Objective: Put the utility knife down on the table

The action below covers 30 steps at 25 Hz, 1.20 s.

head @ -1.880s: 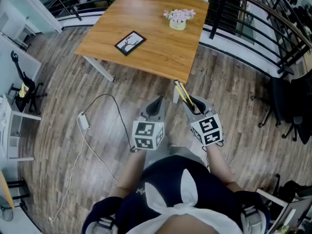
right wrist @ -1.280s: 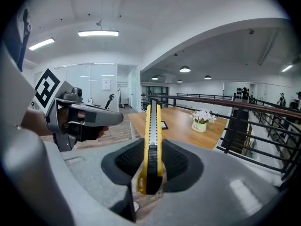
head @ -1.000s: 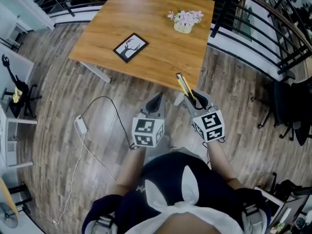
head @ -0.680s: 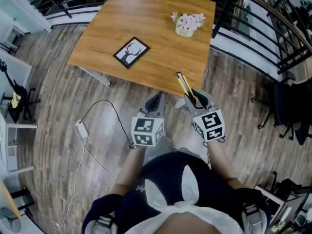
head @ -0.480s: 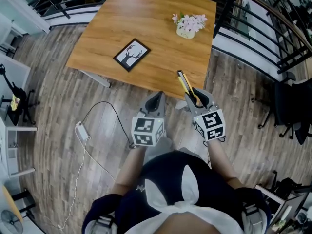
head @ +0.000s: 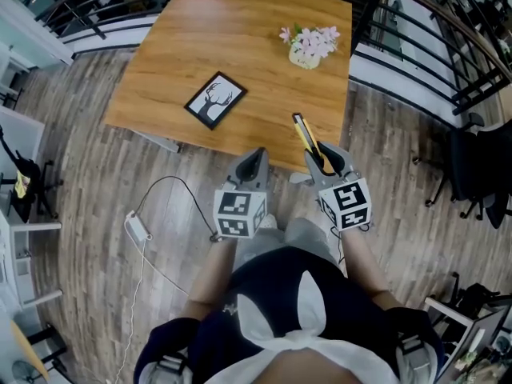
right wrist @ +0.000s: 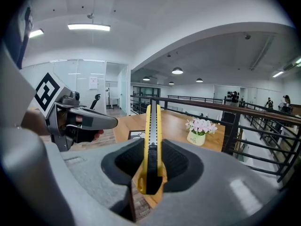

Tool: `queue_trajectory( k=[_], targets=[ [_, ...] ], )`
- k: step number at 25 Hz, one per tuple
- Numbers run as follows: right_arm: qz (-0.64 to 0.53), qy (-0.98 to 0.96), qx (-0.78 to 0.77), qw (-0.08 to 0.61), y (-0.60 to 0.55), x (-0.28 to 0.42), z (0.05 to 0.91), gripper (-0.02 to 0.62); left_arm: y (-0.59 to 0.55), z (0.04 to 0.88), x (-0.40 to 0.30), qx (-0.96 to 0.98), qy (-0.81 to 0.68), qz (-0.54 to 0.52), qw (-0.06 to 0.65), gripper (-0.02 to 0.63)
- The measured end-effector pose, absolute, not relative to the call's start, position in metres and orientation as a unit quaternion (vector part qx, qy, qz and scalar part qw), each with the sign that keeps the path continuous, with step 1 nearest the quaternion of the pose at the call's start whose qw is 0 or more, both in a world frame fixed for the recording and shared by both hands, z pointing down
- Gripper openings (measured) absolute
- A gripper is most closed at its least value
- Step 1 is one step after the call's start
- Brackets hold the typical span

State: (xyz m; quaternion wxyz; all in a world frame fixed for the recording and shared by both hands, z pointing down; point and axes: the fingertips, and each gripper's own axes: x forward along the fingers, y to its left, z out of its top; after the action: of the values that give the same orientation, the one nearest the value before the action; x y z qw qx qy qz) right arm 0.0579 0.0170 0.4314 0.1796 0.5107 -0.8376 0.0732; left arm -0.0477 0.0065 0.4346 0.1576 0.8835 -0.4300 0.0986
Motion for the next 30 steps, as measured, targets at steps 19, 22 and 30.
queue_trajectory(
  k=[19,22,30],
  targets=[
    [0.061,-0.860,0.470,0.190,-0.063,0.075,0.431,0.114,-0.067,0.441,-0.031,0.866,-0.458,0.105,0.170,0.017],
    [0.060,-0.862,0.465,0.191,-0.072,0.078,0.431,0.114,-0.070,0.443,-0.025,0.867,-0.457,0.114,0.164,0.017],
    [0.057,-0.869,0.453,0.190,-0.089,0.075,0.430,0.114,-0.084,0.443,-0.028,0.861,-0.468,0.119,0.158,0.017]
  ],
)
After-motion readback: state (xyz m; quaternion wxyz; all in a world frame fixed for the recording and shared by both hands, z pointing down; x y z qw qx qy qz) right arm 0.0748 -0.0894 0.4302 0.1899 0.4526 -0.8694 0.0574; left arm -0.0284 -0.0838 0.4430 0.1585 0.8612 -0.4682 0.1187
